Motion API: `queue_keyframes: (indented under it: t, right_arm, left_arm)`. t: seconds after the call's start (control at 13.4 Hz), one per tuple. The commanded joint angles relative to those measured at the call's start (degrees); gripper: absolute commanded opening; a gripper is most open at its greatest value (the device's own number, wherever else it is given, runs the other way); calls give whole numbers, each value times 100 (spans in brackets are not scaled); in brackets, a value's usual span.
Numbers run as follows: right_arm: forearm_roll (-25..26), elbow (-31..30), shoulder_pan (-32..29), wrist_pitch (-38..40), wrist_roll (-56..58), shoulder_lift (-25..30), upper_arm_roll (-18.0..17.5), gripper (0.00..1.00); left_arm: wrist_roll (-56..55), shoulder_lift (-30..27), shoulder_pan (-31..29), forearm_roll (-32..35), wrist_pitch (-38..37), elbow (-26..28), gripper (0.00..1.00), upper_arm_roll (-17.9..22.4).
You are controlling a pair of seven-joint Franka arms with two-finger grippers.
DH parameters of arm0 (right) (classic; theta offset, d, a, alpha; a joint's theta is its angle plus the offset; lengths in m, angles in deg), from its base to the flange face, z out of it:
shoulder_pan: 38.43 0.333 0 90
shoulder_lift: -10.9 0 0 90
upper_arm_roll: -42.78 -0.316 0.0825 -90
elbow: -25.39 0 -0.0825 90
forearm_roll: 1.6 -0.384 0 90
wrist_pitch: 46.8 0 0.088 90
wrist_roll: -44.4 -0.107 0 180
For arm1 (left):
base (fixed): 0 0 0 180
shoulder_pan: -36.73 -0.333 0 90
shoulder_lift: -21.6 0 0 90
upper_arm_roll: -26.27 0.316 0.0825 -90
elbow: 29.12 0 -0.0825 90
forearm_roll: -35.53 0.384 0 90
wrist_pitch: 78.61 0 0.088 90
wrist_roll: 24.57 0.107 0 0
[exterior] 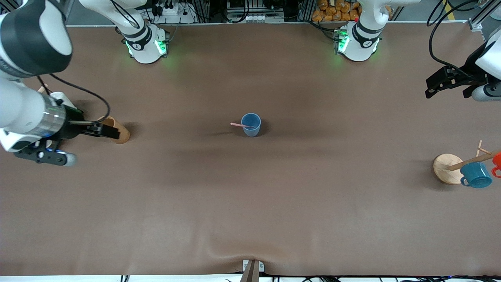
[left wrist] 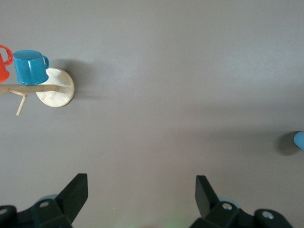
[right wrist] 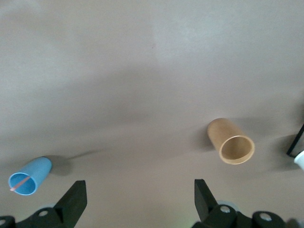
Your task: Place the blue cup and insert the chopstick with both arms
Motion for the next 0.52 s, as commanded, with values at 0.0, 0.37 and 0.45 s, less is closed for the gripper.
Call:
queue_keyframes:
  t: [0.0,0.37,0.45]
  right_arm:
    - [90,19,17,73,749,64,355,100]
    - [256,-7,-475,56,1902,301,382,100]
    - [336,-33,-545,64,1912,362,382,100]
  left_arm:
    - [-66,-134,2,-36,-65,72,100,-15]
    - [-66,-64,11,-54,-39,72,100,-15]
    - [-66,-73,11,-45,-39,72,100,-15]
